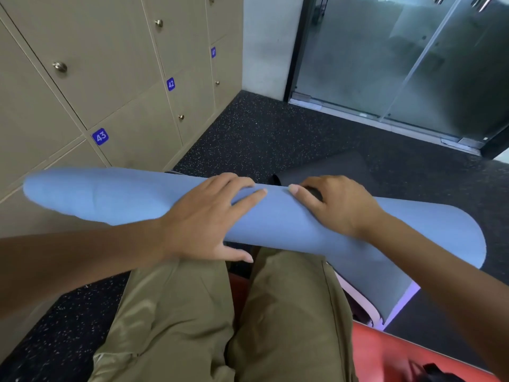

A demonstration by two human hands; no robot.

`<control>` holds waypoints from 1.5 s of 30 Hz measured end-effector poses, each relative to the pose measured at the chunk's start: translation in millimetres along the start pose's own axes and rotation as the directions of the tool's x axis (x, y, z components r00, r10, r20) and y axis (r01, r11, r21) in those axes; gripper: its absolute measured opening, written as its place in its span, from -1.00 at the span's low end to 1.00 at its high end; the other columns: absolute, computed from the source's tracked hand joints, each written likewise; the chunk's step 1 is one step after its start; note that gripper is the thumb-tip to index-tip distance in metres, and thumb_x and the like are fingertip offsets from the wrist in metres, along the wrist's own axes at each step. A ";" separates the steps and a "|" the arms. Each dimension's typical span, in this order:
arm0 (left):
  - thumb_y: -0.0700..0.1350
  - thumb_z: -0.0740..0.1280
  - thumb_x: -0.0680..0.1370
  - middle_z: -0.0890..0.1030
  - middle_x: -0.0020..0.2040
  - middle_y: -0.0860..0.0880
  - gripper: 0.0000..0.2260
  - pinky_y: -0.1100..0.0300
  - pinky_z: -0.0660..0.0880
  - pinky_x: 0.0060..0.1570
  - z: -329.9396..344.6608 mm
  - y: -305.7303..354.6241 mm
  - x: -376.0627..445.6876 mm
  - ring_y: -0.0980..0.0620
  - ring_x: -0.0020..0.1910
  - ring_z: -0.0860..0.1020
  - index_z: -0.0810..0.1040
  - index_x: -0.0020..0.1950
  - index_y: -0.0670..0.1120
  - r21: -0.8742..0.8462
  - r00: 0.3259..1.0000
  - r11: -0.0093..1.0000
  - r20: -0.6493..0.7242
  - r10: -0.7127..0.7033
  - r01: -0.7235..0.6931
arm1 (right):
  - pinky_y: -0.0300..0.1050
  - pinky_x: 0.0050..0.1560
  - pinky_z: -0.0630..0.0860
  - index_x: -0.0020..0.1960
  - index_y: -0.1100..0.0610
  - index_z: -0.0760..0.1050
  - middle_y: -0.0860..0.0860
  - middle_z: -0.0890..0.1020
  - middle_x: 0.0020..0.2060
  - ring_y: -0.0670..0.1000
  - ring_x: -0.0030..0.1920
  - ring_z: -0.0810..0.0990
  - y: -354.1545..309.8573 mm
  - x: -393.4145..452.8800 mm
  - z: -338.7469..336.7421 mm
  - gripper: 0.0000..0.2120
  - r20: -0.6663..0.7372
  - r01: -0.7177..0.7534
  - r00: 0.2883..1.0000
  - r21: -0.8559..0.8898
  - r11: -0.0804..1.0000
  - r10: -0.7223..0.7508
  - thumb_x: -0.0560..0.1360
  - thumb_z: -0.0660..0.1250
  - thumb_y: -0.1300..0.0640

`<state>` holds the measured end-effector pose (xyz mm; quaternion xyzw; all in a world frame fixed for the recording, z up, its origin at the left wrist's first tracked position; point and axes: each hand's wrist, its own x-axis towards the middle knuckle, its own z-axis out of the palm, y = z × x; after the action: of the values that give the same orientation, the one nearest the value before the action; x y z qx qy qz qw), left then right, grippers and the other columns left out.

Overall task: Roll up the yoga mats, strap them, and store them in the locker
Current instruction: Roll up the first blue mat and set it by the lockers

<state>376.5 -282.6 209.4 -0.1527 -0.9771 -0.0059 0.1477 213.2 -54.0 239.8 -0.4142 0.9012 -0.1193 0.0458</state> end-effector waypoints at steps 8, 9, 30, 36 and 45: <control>0.52 0.46 0.18 0.41 0.41 -0.10 0.20 -0.03 0.44 0.30 20.1 -22.1 31.4 -0.15 0.26 0.48 0.22 0.63 -0.12 0.048 0.977 0.991 0.168 -0.128 0.122 | 0.00 -0.22 0.42 -0.33 0.04 0.47 0.03 0.56 -0.35 0.09 -0.22 0.55 13.1 54.2 -6.6 -0.41 0.136 -0.102 0.986 0.055 0.993 0.094 0.62 0.06 -0.37; 0.52 0.46 0.18 0.42 0.40 -0.08 0.19 -0.02 0.46 0.26 19.8 -26.5 36.3 -0.14 0.22 0.49 0.22 0.62 -0.11 0.037 0.973 0.992 0.189 -0.129 0.125 | 0.01 -0.20 0.45 -0.26 0.03 0.50 0.02 0.58 -0.30 0.11 -0.18 0.57 13.0 54.7 -6.1 -0.44 0.089 -0.091 0.992 0.031 0.995 0.088 0.62 0.07 -0.36; 0.58 0.45 0.11 0.28 0.57 0.00 0.33 -0.06 0.32 0.44 28.5 -46.5 101.1 -0.08 0.45 0.38 -0.11 0.68 0.11 -0.012 0.896 0.991 0.430 -0.115 0.133 | 0.01 0.28 0.46 0.43 -0.23 0.31 -0.24 0.53 0.22 -0.03 0.24 0.53 47.4 68.2 -16.0 0.07 0.434 -0.062 0.899 -0.018 0.998 0.064 -0.01 0.66 -0.31; 0.52 0.47 0.17 0.41 0.44 -0.04 0.23 -0.06 0.46 0.23 53.0 -41.5 113.6 -0.13 0.29 0.50 -0.02 0.65 0.08 0.105 0.936 0.984 0.307 -0.172 0.146 | -0.07 0.22 0.45 0.38 -0.24 0.37 -0.25 0.54 0.19 -0.06 0.22 0.52 58.8 82.6 -15.9 -0.05 0.485 -0.102 0.873 0.083 0.991 0.049 0.08 0.70 -0.23; 0.41 0.55 0.19 0.47 0.38 -0.05 0.07 -0.12 0.52 0.18 47.2 -68.2 137.1 -0.19 0.29 0.53 0.16 0.55 0.08 -0.135 0.906 0.903 0.177 -0.383 0.408 | 0.36 0.56 -0.15 0.52 0.08 0.36 0.10 0.42 0.48 0.18 0.56 0.22 68.4 76.2 -36.7 0.05 -0.310 -0.075 0.950 -0.314 0.946 -0.027 0.33 0.07 -0.66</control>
<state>217.7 -304.2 206.4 0.0372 -0.9918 -0.1074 0.0578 106.5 -62.2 259.2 -0.3810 0.9095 -0.0336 -0.1630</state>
